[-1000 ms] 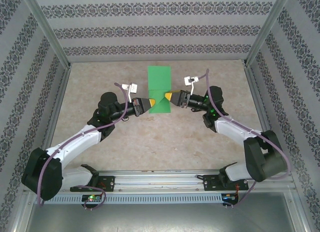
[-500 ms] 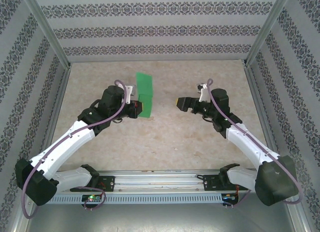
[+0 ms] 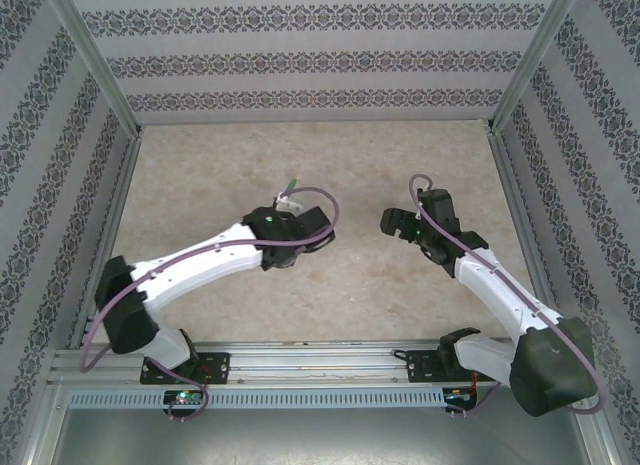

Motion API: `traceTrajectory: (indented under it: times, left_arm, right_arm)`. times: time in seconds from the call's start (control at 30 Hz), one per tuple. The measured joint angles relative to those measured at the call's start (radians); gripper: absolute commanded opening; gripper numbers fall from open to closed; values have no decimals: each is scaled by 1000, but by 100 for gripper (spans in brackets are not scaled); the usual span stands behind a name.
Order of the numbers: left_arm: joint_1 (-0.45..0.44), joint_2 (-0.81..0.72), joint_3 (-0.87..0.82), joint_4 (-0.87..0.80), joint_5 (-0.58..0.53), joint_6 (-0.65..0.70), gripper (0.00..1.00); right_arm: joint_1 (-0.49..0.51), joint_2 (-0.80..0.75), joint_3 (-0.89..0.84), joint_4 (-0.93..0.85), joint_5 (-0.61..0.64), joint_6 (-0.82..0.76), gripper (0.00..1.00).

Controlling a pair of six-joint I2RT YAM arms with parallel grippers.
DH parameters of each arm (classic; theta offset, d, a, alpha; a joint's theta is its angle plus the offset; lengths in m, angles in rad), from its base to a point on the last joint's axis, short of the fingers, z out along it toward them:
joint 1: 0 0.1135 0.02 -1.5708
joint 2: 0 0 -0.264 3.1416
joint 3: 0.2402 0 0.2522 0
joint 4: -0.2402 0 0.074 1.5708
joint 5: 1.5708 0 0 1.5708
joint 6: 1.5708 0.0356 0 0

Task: Fold a paper plane with a square sheet of paper (fold left side to right side)
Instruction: Turn over the paper at the center of the table.

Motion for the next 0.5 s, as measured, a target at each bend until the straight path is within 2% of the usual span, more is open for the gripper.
traceTrajectory:
  times: [0.23,0.4,0.5]
  left_arm:
    - [-35,188,41,-160,-62,-188,0]
    - [-35,247,48,-161,-41,-227,0]
    - [-34,276,51,-111,17,-229,0]
  right_arm:
    - [-17,32,-6,-42,128,76,98]
    - [-17,35,-29,-48,185,111,98]
    - [-17,35,-51,-49,196,118,98]
